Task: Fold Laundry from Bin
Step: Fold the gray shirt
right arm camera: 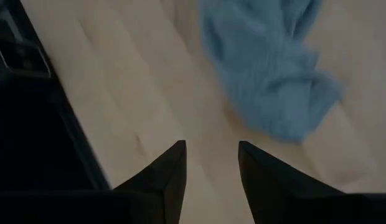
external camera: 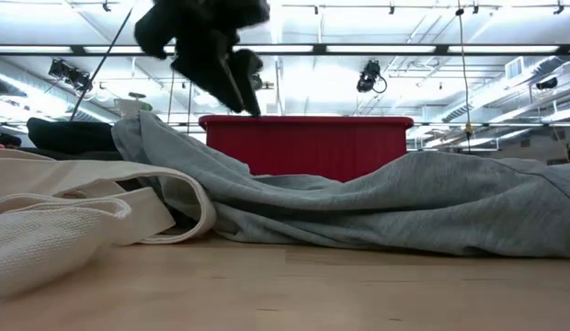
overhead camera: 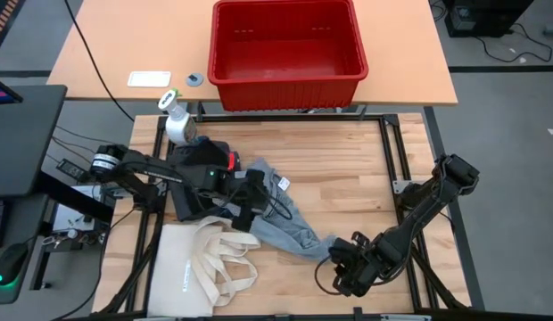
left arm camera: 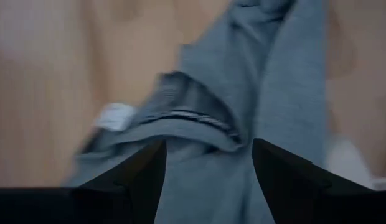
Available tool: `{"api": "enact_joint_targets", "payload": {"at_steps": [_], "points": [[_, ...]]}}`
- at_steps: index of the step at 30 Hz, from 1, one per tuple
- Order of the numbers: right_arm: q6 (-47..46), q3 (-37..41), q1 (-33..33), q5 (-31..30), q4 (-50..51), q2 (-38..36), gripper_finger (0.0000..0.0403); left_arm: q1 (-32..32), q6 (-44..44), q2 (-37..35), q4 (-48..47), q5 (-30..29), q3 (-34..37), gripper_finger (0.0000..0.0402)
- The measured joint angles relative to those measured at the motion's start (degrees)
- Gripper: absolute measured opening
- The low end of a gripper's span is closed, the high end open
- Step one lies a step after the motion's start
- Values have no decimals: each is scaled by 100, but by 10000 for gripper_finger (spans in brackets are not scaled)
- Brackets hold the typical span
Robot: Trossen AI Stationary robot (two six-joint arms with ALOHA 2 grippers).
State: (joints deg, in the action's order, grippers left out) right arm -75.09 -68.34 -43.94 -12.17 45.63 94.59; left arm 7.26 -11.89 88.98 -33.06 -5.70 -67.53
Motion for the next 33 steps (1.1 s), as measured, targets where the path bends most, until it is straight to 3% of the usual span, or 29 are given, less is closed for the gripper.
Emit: {"api": "enact_joint_targets", "payload": {"at_steps": [3,10,17,22,26,29,33], "points": [[173,0,2,-566,-2,2,153,-60,-85,34,457,513,425,243],[665,0,-17,-1950,-13,2,153,-73,-333,221,1729,543,1009,243],[1680,0,113,-3031,-616,2,153,-68,-246,904,1980,560,1032,230],[2678,0,258,-2995,-1306,2,153,-67,-226,1326,2150,214,924,180],[2732,2,328,-2698,-1333,2,153,-17,-225,1393,2561,158,831,91],[2721,4,377,-2296,-1258,2,153,67,-222,1374,3250,443,822,18],[2662,2,357,-2389,-1271,2,153,152,-220,1374,4007,847,820,13]]}}
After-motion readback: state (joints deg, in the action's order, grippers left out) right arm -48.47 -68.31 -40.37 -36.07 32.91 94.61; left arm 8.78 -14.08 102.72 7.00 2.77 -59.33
